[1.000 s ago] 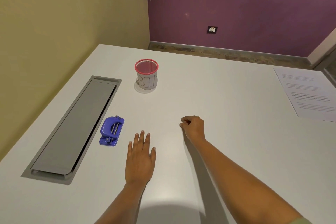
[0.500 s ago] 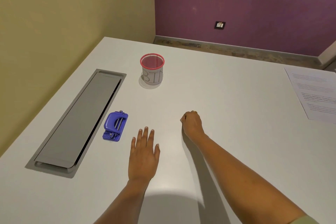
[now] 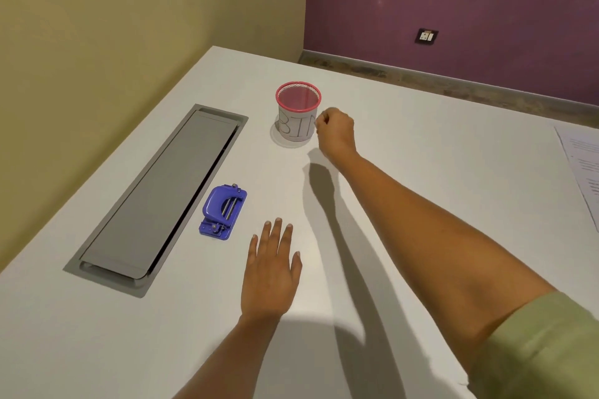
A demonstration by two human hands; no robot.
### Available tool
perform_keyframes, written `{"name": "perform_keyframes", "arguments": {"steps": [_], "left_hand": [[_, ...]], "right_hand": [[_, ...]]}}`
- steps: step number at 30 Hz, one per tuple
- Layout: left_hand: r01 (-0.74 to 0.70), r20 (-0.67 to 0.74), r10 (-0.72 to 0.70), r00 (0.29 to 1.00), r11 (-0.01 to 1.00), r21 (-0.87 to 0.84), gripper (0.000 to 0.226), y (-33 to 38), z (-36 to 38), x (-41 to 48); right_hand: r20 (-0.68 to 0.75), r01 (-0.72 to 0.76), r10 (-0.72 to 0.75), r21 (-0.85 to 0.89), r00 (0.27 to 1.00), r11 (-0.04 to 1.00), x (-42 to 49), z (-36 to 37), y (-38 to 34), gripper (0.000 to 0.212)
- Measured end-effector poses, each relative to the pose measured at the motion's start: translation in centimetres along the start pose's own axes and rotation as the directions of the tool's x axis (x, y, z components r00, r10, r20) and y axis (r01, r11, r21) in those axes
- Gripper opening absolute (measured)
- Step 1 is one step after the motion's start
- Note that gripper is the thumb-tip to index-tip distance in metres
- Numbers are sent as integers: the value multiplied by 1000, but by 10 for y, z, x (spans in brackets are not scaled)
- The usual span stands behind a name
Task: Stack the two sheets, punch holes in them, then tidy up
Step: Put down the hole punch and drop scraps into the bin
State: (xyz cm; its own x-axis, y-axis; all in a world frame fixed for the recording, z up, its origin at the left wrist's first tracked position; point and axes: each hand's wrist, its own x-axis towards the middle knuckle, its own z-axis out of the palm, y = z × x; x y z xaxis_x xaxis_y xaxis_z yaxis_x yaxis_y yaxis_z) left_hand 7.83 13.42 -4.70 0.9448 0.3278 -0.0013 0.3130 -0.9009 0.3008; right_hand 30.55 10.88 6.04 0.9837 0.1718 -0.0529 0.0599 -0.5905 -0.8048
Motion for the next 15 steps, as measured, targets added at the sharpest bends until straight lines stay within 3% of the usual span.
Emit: {"name": "perform_keyframes", "arguments": {"steps": [3, 15], "left_hand": [[1, -29, 0, 1000, 1000, 24, 49, 2, -1, 0], [-123, -283, 165, 945, 980, 159, 41, -6, 15, -3]], "right_hand": [[-61, 63, -63, 2, 996, 998, 24, 6, -22, 21], [-163, 42, -30, 75, 986, 996, 55, 19, -34, 8]]}}
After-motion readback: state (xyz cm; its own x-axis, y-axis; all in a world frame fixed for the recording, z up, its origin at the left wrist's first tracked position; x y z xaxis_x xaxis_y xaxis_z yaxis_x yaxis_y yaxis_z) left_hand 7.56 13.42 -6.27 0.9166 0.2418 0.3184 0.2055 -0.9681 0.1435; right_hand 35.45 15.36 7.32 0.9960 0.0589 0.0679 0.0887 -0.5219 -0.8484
